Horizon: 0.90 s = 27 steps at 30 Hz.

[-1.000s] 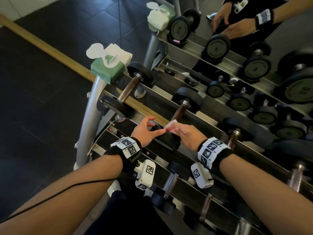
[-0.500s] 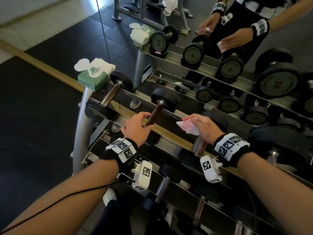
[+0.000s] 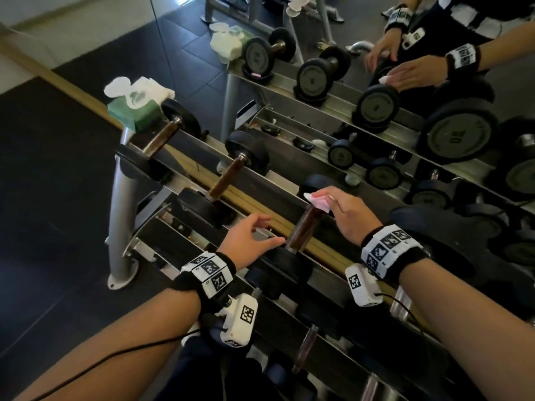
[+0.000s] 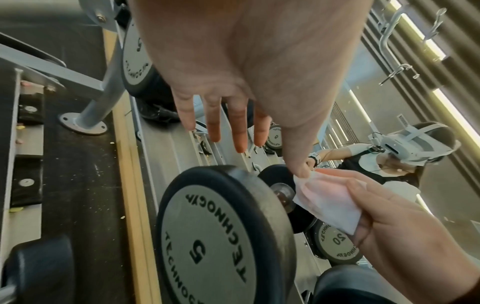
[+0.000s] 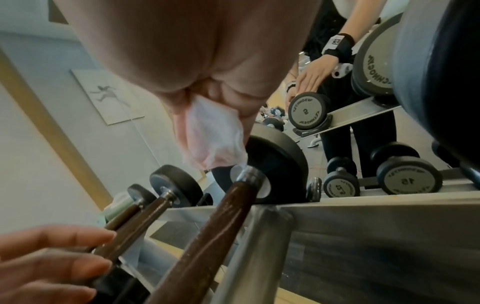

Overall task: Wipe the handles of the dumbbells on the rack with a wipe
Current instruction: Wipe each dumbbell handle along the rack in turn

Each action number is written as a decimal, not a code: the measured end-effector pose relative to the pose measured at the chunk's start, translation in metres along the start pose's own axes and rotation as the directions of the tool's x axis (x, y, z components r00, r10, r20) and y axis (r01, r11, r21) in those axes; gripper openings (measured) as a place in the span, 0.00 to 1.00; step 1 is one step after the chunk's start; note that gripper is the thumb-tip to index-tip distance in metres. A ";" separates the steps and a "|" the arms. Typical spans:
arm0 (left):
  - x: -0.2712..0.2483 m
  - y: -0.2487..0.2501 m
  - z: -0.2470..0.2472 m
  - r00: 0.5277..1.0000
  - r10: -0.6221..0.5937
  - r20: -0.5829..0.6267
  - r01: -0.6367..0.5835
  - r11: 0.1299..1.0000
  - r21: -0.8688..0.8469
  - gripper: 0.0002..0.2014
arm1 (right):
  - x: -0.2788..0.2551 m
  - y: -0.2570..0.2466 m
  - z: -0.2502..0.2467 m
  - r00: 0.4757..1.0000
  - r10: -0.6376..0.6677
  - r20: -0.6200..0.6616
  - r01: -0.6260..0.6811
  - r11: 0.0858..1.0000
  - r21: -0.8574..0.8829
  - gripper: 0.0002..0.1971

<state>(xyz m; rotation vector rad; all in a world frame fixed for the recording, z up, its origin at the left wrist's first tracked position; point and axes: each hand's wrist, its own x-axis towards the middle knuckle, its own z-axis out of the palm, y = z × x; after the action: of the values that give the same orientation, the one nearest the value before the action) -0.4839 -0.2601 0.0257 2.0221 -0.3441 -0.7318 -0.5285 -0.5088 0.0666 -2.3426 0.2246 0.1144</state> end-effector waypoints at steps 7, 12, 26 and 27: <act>0.009 -0.013 0.005 0.993 -0.093 0.078 0.088 0.994 0.057 0.33 | 0.010 0.019 0.010 0.991 0.042 0.130 -0.021 0.986 -0.163 0.14; 0.019 -0.016 0.002 0.981 -0.124 0.150 0.123 0.992 0.016 0.33 | 0.010 0.018 0.014 0.966 0.129 0.225 -0.045 0.938 -0.345 0.14; 0.029 -0.031 0.005 0.953 -0.153 0.260 0.184 0.978 -0.100 0.30 | 0.013 -0.012 0.013 0.844 0.153 0.515 0.140 0.863 -0.486 0.21; 0.029 -0.031 0.005 0.953 -0.152 0.261 0.186 0.976 -0.112 0.31 | 0.019 -0.010 0.008 0.849 0.163 0.503 0.140 0.849 -0.510 0.22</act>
<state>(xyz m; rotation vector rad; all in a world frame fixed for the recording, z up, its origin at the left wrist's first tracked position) -0.4654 -0.2616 -0.0131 1.8483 -0.2597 -1.0956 -0.5082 -0.4985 0.0650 -2.7368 -0.0897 0.9344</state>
